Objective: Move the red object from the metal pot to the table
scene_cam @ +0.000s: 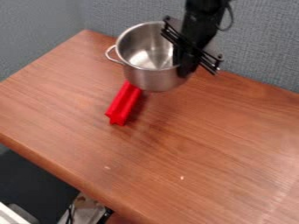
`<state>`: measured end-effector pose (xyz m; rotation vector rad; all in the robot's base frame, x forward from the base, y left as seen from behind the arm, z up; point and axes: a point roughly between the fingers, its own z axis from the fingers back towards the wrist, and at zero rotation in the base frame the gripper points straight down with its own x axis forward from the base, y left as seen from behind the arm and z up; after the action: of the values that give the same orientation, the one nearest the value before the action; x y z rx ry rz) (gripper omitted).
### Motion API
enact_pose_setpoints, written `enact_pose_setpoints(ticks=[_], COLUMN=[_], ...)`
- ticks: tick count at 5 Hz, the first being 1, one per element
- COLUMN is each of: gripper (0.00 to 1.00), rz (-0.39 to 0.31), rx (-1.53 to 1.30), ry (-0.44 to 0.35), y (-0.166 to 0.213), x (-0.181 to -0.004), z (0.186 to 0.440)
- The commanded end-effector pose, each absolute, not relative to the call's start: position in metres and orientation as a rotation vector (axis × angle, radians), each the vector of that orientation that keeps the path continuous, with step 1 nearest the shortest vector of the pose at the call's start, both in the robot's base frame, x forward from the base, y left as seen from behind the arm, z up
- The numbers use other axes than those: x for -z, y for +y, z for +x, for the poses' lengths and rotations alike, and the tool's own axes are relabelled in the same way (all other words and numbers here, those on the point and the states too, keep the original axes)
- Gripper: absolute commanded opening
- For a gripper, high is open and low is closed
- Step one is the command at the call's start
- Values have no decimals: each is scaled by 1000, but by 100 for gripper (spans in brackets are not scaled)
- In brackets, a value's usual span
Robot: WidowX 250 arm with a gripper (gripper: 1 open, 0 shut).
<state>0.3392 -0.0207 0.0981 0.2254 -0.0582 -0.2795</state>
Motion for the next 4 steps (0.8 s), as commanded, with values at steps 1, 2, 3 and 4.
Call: enact_pose_setpoints(ticks=[1,2,3,4], gripper=[0,0,0,0], rz=[242,241,245,251], rx=[321,360,379,396], ry=[-115,-113,-115,-109], y=[-42,-62,-64,-65], x=[-105,-92,-83,-72], z=[349,352,357,366])
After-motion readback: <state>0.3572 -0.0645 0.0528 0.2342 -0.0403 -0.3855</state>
